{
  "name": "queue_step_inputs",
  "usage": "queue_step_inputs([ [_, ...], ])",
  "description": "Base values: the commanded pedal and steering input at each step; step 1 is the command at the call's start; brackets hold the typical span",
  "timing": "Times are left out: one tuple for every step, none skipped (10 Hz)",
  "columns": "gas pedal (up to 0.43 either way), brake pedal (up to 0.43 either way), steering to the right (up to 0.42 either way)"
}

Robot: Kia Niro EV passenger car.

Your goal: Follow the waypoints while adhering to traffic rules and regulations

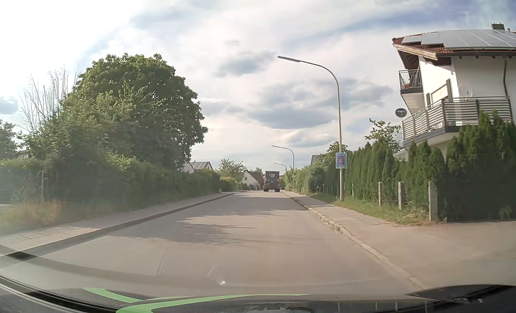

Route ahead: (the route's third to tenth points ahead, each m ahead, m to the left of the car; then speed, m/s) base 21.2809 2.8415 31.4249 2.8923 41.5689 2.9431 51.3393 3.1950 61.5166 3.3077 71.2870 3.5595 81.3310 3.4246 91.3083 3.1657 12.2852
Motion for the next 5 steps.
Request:
queue_step_inputs([
  [0.118,0.000,-0.001],
  [0.118,0.000,-0.001],
  [0.118,0.000,-0.001],
  [0.118,0.000,-0.001],
  [0.118,0.000,-0.002],
])
